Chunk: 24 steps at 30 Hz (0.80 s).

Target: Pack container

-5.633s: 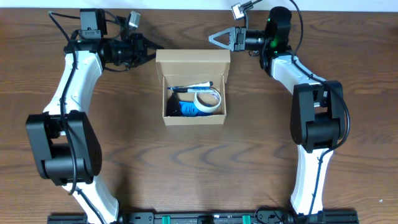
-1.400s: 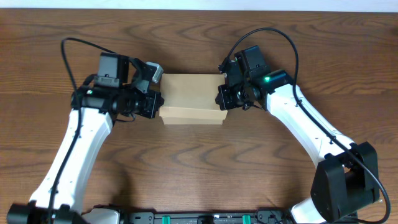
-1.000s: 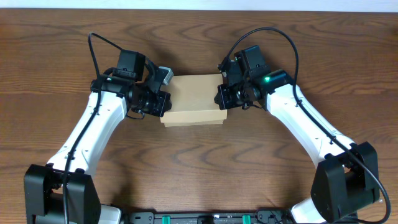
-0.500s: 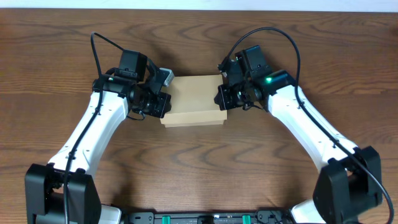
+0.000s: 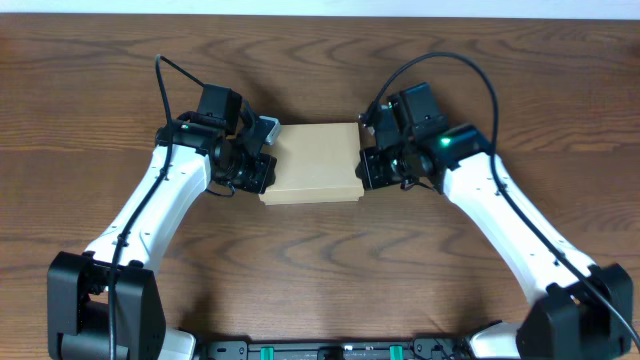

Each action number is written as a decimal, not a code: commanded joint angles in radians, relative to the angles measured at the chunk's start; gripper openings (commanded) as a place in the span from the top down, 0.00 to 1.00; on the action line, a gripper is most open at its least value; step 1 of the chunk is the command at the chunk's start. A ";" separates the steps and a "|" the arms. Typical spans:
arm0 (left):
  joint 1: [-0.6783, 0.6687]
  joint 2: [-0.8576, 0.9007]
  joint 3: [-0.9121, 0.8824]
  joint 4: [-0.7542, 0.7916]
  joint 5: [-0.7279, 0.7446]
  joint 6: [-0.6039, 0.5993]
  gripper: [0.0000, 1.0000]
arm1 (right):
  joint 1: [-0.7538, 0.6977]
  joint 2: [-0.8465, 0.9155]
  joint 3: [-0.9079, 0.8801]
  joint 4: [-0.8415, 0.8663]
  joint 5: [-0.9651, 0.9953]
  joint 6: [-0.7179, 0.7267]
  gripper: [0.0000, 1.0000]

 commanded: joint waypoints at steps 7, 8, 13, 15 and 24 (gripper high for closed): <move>-0.003 0.016 -0.020 -0.005 -0.037 -0.008 0.94 | 0.032 0.111 -0.052 0.024 0.068 0.000 0.99; -0.003 0.015 -0.020 -0.004 -0.036 -0.013 0.94 | 0.032 0.113 -0.052 0.025 0.068 0.000 0.99; -0.003 -0.026 -0.008 -0.007 -0.034 -0.023 0.94 | 0.030 0.094 -0.028 0.017 0.064 0.001 0.99; -0.003 -0.069 0.003 -0.013 -0.034 -0.032 0.94 | 0.028 0.063 -0.011 0.004 0.064 0.001 0.99; -0.003 -0.406 0.012 -0.066 -0.045 -0.064 0.94 | 0.028 -0.189 0.023 -0.017 0.086 0.001 0.99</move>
